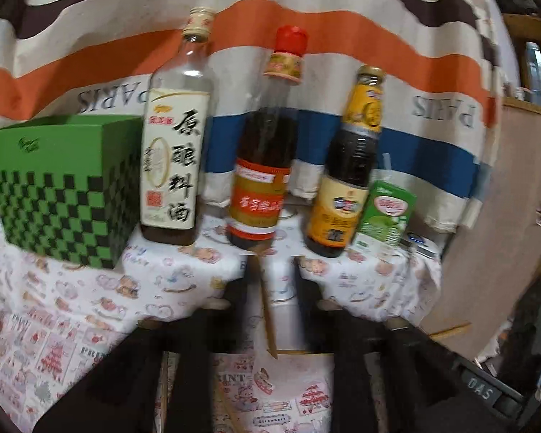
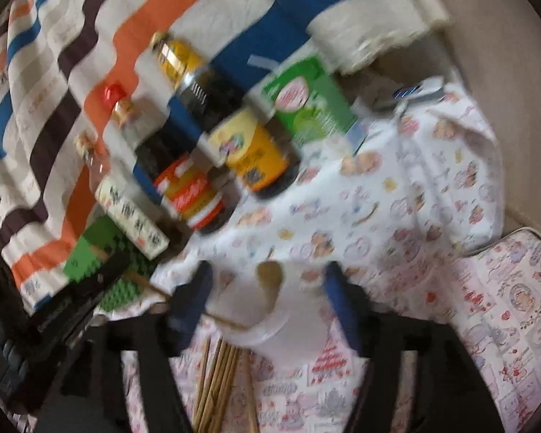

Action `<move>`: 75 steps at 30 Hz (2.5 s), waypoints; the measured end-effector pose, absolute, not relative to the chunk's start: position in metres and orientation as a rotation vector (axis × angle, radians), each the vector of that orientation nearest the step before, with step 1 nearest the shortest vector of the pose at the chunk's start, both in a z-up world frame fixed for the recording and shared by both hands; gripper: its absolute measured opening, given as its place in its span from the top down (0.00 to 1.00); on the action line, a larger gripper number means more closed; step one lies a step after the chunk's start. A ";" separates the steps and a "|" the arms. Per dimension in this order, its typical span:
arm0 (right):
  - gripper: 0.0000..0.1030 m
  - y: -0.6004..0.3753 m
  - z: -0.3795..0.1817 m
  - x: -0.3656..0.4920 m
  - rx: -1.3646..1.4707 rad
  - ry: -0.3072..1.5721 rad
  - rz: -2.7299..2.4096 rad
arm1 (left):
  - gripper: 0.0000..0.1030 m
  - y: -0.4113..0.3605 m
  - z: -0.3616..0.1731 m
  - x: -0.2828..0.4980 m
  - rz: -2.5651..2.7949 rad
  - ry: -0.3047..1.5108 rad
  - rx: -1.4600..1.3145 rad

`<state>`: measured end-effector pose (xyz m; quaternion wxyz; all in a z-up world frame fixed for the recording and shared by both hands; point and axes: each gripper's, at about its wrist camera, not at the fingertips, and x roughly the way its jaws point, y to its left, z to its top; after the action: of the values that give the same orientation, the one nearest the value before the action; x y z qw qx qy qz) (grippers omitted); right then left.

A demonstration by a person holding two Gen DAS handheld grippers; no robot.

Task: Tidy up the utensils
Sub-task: 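Carry both chopsticks to the clear cup and open both tools to drop them in, then lower the right tool onto the pile and grasp another chopstick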

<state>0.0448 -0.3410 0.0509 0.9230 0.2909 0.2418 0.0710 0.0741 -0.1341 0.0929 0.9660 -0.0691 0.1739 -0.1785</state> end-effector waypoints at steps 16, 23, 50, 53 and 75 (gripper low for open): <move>0.25 -0.292 0.032 0.058 0.362 0.695 0.065 | 0.04 -0.059 0.087 0.006 -0.232 0.193 -0.145; 0.20 -0.265 0.027 0.060 0.180 0.720 0.047 | 0.04 -0.018 0.046 0.018 -0.095 0.281 -0.136; 0.61 -0.210 -0.029 0.068 0.078 1.038 0.215 | 0.04 0.000 -0.002 0.058 0.113 0.592 -0.119; 0.77 -0.201 -0.035 0.068 0.019 1.063 0.208 | 0.04 -0.002 -0.005 0.060 0.152 0.617 -0.084; 0.93 -0.195 -0.006 0.047 0.025 0.886 0.226 | 0.04 -0.007 -0.006 0.060 0.127 0.622 -0.072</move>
<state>0.0467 -0.1954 -0.0058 0.8973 0.0120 0.4276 0.1093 0.0596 -0.0069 -0.0062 0.9494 -0.0352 0.3057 0.0625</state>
